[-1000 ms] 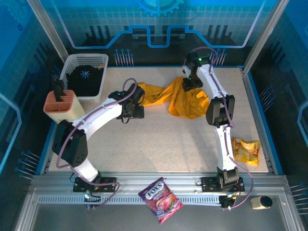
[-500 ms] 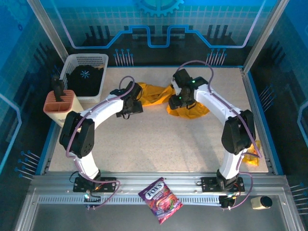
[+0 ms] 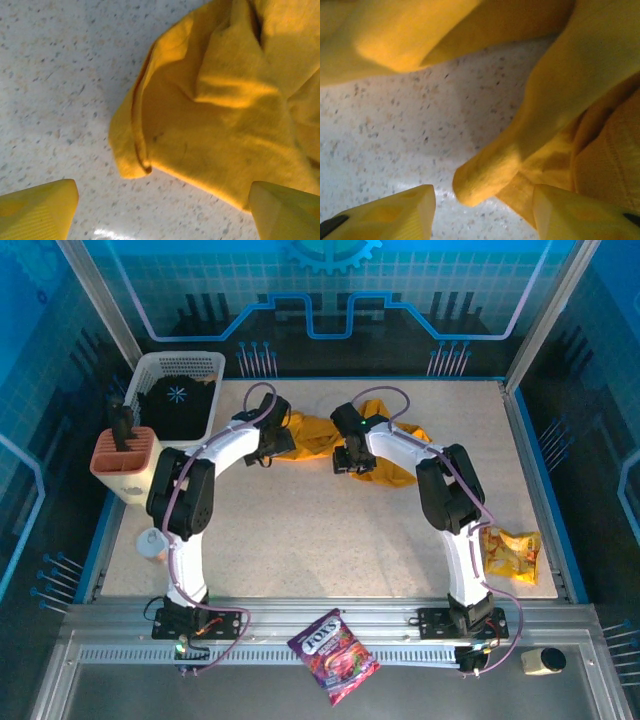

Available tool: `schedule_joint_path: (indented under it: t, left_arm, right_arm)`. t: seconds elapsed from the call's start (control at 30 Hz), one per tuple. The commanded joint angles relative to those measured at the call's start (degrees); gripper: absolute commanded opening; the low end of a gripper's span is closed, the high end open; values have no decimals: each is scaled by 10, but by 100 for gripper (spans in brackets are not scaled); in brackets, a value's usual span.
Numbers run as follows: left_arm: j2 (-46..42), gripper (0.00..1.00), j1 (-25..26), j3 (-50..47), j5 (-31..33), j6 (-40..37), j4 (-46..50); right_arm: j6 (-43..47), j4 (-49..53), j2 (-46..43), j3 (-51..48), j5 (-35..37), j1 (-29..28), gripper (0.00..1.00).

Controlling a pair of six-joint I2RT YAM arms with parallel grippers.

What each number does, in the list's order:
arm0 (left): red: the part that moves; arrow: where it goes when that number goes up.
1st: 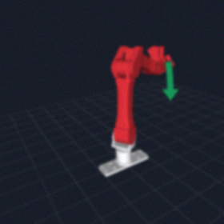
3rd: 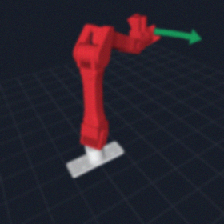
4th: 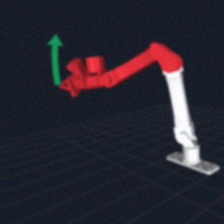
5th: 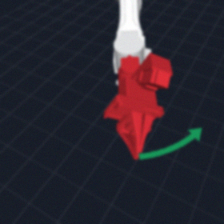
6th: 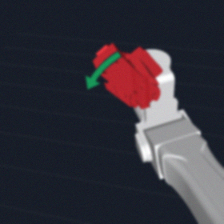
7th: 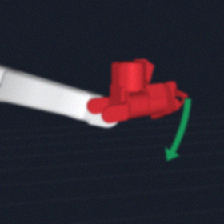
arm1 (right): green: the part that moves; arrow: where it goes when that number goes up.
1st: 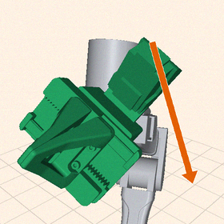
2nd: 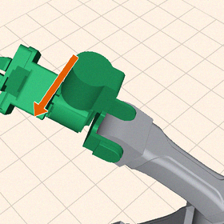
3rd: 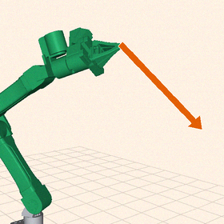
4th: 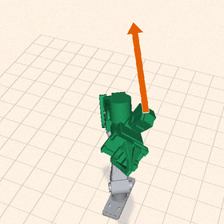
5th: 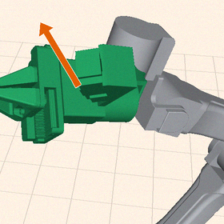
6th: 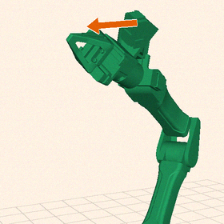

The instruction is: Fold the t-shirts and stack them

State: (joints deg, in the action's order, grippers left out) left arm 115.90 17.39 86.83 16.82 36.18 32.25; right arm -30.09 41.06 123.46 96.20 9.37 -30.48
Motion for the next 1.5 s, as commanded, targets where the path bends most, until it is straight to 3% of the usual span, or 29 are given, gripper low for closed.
schedule_joint_path:
  t: [0.0,0.07,0.13,0.27,0.4,0.73,0.97,1.3,1.47]
  left_arm:
    - [39,88,-13,33,-6,15,-8]
    - [58,87,-17,43,-5,15,-7]
    - [71,78,-22,48,-7,16,-8]
    - [74,39,-34,43,-9,17,-13]
    - [48,0,-42,27,1,8,-15]
    - [-60,0,-64,-7,4,-45,12]
    - [-93,0,-75,-15,-10,-46,21]
    - [-165,0,-76,-18,-50,-64,101]
    - [-237,0,-76,-58,-38,-87,155]
  right_arm:
    - [-40,-18,23,24,35,-4,45]
    - [-42,-16,35,37,39,-2,38]
    - [-44,-11,45,49,41,1,26]
    - [-38,1,39,56,47,3,0]
    - [-8,8,-24,19,44,7,0]
    - [153,145,-302,-165,11,42,0]
    - [153,209,-488,-280,-114,77,0]
    - [73,251,-609,-406,-183,39,0]
    - [24,172,-596,-455,-236,-26,0]
